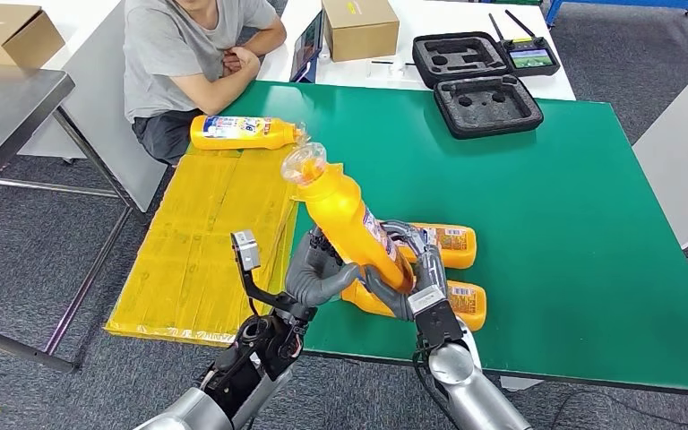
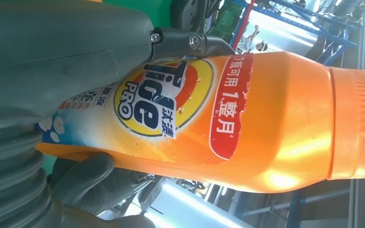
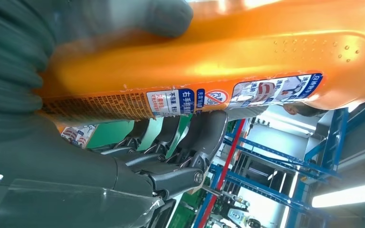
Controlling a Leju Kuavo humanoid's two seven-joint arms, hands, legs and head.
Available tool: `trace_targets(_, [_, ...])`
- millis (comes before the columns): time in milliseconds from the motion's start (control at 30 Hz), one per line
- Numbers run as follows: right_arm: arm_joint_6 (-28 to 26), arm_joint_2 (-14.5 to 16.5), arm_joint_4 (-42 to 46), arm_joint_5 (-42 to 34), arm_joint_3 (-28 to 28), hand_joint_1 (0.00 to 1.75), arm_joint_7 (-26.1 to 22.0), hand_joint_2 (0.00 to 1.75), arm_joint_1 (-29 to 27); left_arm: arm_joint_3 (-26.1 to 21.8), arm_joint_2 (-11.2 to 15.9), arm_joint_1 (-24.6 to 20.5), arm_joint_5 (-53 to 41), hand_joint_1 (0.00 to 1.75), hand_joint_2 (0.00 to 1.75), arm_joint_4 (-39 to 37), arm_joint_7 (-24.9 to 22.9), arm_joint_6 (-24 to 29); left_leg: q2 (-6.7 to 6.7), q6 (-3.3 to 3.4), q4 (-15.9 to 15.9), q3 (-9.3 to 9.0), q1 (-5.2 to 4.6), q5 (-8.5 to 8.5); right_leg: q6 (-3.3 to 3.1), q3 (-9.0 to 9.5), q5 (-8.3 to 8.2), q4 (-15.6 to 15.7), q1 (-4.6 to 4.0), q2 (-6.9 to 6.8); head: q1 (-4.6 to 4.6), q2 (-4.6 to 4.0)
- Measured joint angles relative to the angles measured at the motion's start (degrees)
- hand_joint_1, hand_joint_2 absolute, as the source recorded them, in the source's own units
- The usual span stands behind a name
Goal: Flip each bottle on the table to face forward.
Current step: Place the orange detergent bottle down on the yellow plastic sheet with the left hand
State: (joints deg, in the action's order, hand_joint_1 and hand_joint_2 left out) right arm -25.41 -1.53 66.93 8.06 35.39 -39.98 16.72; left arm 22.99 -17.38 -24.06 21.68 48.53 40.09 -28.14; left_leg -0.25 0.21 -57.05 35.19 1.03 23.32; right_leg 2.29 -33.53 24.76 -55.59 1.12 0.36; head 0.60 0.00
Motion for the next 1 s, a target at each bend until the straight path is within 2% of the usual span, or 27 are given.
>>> trace_targets(233, [-0.56, 0.0, -0.51, 0.15, 0.1, 1.58, -0.14, 1.75, 0.0, -0.28, -0.02, -1.09, 3.18, 0.0, 1.75, -3.24, -2.61, -5.09, 0.0, 0.0, 0.0, 0.0, 0.0, 0.0, 0.0, 0.0, 0.0, 0.0, 0.0, 0.0, 0.0, -0.01])
trace_targets(433, [-1.57, 0.02, -1.03, 0.68, 0.42, 1.49, -0.15, 1.75, 0.03, -0.25, -0.14, -2.02, 3.51, 0.03, 1.75, -5.27, -3.27, -5.51, 0.0, 0.0, 0.0, 0.0, 0.0, 0.0, 0.0, -0.01, 0.0, 0.0, 0.0, 0.0, 0.0, 0.0])
trace_targets(467, [-1.72, 0.02, -1.14, 0.64, 0.42, 1.44, -0.15, 1.75, 0.07, -0.23, -0.17, -2.21, 3.51, 0.38, 1.75, -5.56, -3.32, -5.46, 0.0, 0.0, 0.0, 0.0, 0.0, 0.0, 0.0, -0.01, 0.0, 0.0, 0.0, 0.0, -0.01, 0.0])
trace_targets(567, [-1.89, 0.01, -1.4, 0.55, 0.4, 1.13, -0.15, 1.75, 0.21, -0.17, -0.21, -2.67, 3.46, 1.48, 1.75, -6.28, -3.31, -5.3, 0.0, 0.0, 0.0, 0.0, 0.0, 0.0, 0.0, -0.01, 0.0, 0.0, 0.0, 0.01, 0.01, 0.0])
trace_targets(600, [-1.93, 0.0, -1.45, 0.56, 0.4, 1.08, -0.16, 1.75, 0.24, -0.14, -0.22, -2.81, 3.39, 1.54, 1.75, -6.48, -3.26, -5.14, 0.0, 0.0, 0.0, 0.0, 0.0, 0.0, 0.0, -0.01, 0.0, 0.0, 0.0, 0.01, 0.01, 0.0])
trace_targets(700, [-2.13, 0.01, -1.65, 0.67, 0.39, 1.17, -0.25, 1.75, 0.4, 0.04, -0.24, -3.41, 3.05, 1.66, 1.75, -7.04, -3.16, -4.49, 0.0, 0.0, 0.0, 0.0, 0.0, 0.0, 0.0, -0.01, 0.0, 0.0, 0.0, 0.0, 0.0, 0.0])
trace_targets(1000, [-3.46, 0.02, -2.55, 1.8, 0.5, 1.21, -0.55, 1.75, 0.97, 0.58, -0.26, -4.32, 1.81, 1.75, 1.75, -7.64, -2.1, -2.1, 0.0, 0.0, -0.01, 0.0, 0.0, 0.0, 0.0, -0.01, 0.0, 0.0, 0.0, 0.01, 0.0, 0.0])
